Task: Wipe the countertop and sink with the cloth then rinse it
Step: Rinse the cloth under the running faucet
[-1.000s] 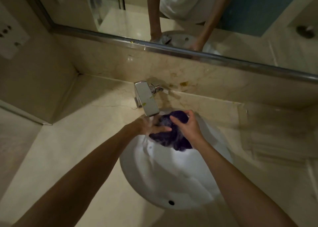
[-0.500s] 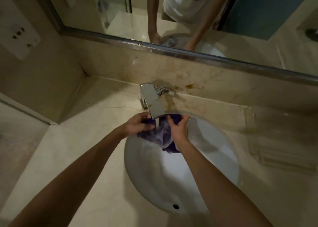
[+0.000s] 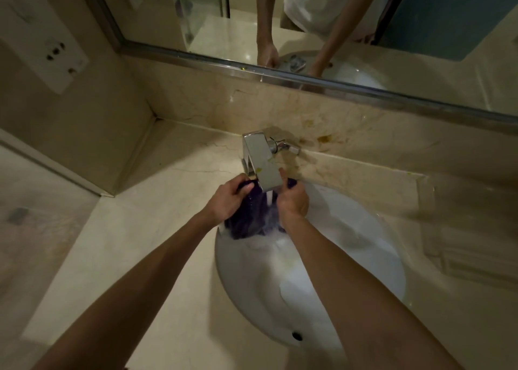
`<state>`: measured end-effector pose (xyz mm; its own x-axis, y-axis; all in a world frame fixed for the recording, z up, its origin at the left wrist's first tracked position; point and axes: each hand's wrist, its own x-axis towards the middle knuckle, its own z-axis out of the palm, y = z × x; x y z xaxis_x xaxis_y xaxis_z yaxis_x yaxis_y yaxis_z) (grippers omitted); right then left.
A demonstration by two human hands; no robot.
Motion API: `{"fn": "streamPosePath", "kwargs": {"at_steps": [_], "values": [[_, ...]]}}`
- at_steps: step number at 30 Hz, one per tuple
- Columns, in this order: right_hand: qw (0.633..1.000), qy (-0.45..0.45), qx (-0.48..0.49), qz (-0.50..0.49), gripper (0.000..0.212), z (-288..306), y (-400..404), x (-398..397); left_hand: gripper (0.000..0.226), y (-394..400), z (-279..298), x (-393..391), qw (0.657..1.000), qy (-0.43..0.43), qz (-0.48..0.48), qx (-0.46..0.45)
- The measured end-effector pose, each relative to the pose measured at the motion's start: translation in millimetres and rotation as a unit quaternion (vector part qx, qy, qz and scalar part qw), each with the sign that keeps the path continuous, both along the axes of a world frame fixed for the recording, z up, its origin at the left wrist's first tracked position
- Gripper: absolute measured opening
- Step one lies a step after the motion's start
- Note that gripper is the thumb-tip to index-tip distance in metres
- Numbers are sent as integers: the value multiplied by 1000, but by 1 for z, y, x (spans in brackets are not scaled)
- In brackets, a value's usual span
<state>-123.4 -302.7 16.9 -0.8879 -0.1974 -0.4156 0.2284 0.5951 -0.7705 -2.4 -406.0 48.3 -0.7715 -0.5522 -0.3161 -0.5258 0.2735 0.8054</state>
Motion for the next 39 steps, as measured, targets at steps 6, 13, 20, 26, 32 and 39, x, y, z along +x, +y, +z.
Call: {"fn": "streamPosePath", "kwargs": {"at_steps": [6,13,20,26,32,39], "values": [[997,-35,-6,-66,64,2,-17,12,24,-6,7,7,1000,-2,9,-9],[982,-74,-43,-166,59,2,-25,12,22,1,10,10,995,13,70,65],[950,-111,-87,-279,73,12,-24,3,28,10,9,-3,998,-1,52,36],[950,-129,-122,-256,73,24,-15,-2,43,7,2,-17,998,-26,7,53],[993,-44,-113,7,79,28,39,-28,40,4,-2,-35,997,-43,-51,-46],[992,-33,-117,30,46,25,73,-41,33,30,-12,-48,994,-25,-41,100]]}}
